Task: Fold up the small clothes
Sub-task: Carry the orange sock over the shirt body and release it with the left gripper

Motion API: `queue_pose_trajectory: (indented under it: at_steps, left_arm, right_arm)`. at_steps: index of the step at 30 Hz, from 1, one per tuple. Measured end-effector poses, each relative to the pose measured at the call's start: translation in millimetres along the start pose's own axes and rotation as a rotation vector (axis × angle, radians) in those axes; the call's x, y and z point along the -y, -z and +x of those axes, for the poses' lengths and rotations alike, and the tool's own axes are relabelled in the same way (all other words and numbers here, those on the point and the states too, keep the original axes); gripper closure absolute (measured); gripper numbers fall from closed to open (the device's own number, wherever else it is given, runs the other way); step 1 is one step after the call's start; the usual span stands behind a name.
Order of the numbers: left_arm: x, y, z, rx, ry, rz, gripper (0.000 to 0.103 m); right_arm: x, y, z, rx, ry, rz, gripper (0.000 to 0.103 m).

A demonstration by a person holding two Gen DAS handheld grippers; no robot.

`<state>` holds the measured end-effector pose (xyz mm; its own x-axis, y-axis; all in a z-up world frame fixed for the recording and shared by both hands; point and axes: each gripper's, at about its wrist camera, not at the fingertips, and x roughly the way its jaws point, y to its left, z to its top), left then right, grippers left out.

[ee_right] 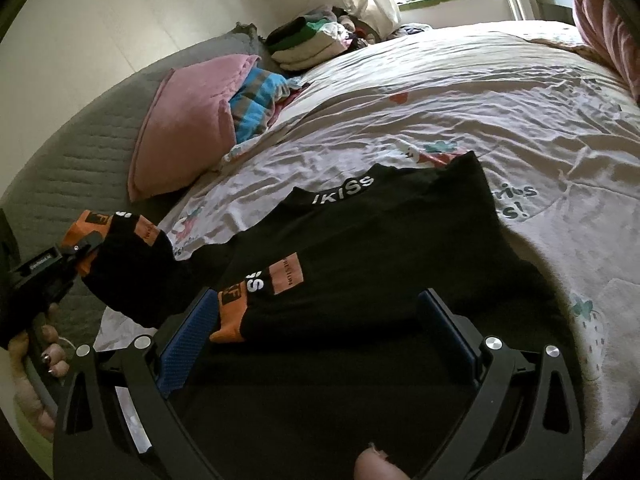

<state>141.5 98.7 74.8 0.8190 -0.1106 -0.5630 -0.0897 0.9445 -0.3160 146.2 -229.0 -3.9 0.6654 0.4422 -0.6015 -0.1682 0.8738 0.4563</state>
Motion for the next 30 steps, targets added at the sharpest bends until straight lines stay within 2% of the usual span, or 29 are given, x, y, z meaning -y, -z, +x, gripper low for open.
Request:
queue_pose_trajectory:
  at_steps: [18, 30]
  left_arm:
    - [75, 13, 41, -0.090, 0.104, 0.099, 0.101]
    - [104, 44, 95, -0.233, 0.240, 0.151, 0.100]
  right_arm:
    - [55, -8, -27, 0.063, 0.061, 0.083, 0.005]
    - [83, -8, -25, 0.059, 0.171, 0.121, 0.005]
